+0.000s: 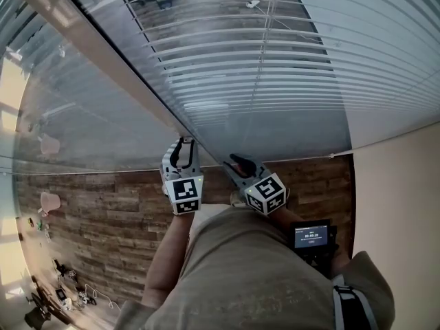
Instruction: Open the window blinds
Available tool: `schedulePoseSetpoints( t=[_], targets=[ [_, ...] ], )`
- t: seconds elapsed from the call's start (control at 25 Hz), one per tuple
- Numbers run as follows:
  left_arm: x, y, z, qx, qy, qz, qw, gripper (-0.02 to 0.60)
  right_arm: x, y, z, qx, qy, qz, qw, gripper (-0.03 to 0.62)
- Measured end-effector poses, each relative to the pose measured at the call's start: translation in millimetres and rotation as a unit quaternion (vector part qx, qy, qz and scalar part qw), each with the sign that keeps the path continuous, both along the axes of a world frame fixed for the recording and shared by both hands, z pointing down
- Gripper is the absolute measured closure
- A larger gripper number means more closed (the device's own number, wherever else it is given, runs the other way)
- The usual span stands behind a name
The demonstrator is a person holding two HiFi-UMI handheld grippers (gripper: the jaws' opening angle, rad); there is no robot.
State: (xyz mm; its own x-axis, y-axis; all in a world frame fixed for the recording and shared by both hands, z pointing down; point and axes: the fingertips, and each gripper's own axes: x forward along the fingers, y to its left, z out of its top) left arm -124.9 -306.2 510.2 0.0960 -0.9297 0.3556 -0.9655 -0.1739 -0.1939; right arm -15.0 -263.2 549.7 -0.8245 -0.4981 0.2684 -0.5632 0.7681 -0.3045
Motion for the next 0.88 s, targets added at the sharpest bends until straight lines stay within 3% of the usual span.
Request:
schedulePoseSetpoints(
  t=[0.48, 0.72, 0.88],
  targets=[
    [-1.9, -3.6, 2.9, 0.013, -0.118, 0.024, 0.9926, 0.445, -5.3, -1.9, -0.7, -0.002, 0.012, -0.002, 1.000, 0.468],
    [1.6, -3.9, 4.1, 0.036, -0.242, 0.036, 0.9690, 0.445, -7.2, -0.1, -0.8, -0.002, 0.016, -0.005, 1.000, 0.468],
    [2.1, -5.1, 0.8, 0.039, -0.264, 0.040, 0.9630, 0.445, -8.4, -0.5, -1.2, -0.001, 0.017, -0.003, 1.000, 0.468]
  ],
)
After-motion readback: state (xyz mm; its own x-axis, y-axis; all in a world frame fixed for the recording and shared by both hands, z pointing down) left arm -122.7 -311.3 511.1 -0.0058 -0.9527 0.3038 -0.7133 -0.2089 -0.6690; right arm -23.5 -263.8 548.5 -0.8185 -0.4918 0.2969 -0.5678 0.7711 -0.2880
